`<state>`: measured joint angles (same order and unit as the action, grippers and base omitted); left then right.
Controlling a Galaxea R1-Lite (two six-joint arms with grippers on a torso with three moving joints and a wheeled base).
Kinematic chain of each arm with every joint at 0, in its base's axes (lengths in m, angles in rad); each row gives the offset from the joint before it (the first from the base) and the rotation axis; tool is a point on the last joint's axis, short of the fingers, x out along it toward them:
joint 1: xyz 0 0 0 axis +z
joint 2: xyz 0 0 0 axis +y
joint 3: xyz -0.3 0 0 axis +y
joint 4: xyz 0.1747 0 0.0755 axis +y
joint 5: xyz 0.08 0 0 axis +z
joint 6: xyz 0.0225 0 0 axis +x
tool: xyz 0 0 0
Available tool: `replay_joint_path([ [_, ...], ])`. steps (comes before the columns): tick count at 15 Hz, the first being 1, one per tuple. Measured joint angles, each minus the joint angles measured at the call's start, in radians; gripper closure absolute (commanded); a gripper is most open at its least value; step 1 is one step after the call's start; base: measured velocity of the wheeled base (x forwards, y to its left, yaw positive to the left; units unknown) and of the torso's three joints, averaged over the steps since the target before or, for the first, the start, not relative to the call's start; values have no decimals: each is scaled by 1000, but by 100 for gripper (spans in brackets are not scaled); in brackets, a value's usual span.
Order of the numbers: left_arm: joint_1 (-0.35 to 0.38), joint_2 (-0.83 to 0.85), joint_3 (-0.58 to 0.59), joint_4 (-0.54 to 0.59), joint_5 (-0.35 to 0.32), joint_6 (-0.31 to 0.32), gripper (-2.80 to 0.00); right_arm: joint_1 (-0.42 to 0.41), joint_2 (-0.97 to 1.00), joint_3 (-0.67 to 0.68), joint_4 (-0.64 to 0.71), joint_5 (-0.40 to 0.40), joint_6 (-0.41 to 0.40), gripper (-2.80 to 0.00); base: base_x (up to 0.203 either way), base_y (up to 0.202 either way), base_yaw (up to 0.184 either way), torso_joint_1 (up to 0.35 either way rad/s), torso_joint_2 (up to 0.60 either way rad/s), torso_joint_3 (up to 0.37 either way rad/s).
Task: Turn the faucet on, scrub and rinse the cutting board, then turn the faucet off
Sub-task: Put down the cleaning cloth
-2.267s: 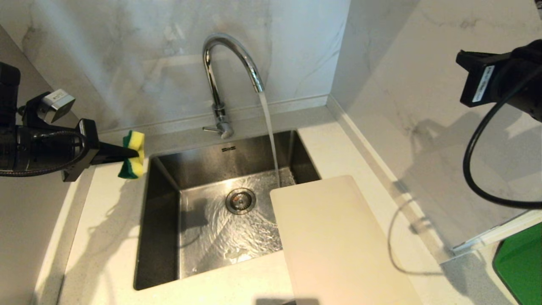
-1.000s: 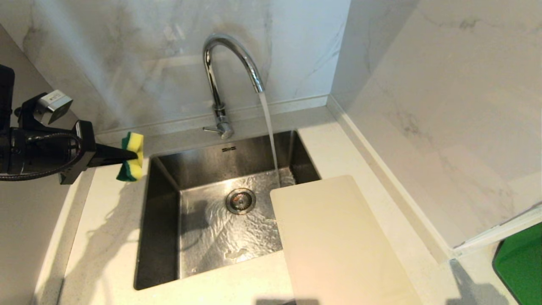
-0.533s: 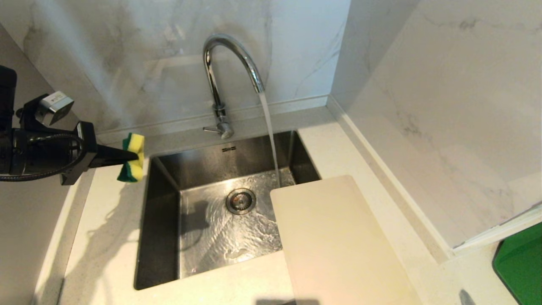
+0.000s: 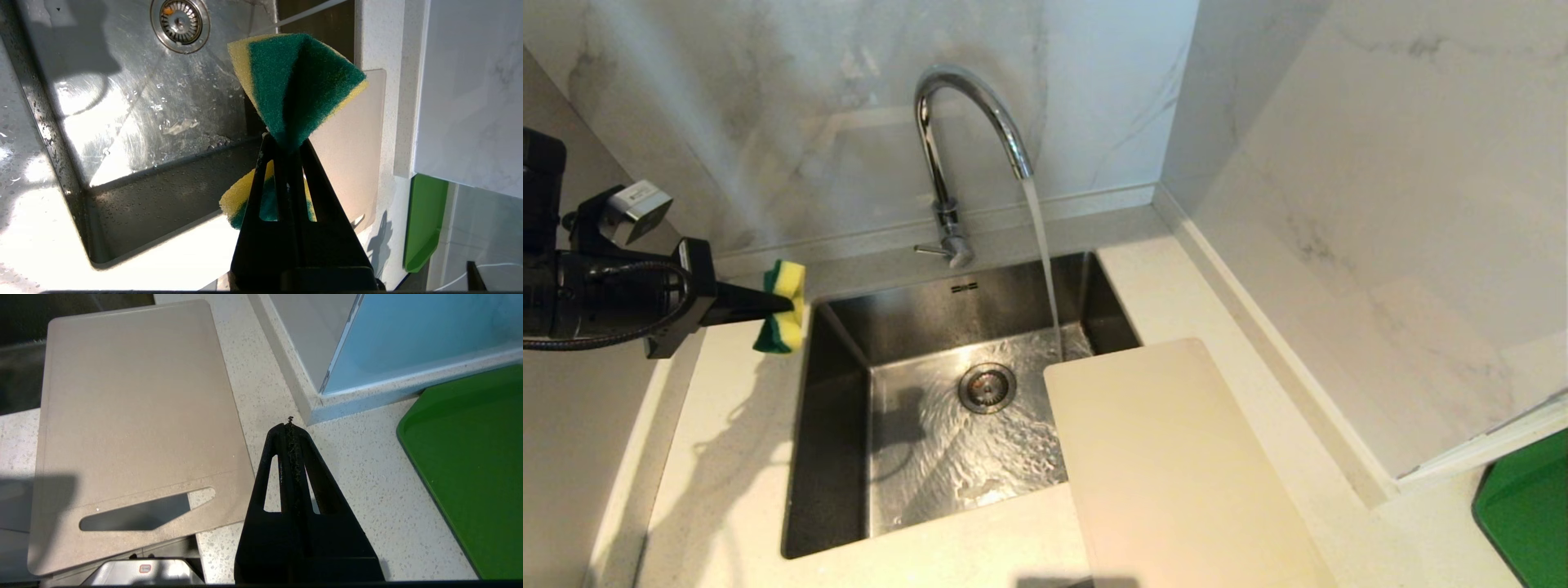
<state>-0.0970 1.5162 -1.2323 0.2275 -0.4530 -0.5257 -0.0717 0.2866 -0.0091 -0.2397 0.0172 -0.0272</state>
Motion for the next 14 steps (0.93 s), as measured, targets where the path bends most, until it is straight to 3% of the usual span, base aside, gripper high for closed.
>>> replay_joint_path([
  [3, -1, 4, 0, 0, 0, 0, 0, 0, -5, 8, 87, 12, 5, 0, 0, 0, 0, 0, 0, 0],
  [6, -1, 8, 0, 0, 1, 3, 0, 9, -11, 9, 133, 78, 5, 0, 0, 0, 0, 0, 0, 0],
  [10, -1, 10, 0, 0, 1, 3, 0, 14, -15, 9, 143, 71, -19, 0, 0, 0, 0, 0, 0, 0],
  [14, -1, 10, 6, -1, 2, 4, 0, 96, -41, 9, 189, 45, 11, 0, 0, 0, 0, 0, 0, 0],
])
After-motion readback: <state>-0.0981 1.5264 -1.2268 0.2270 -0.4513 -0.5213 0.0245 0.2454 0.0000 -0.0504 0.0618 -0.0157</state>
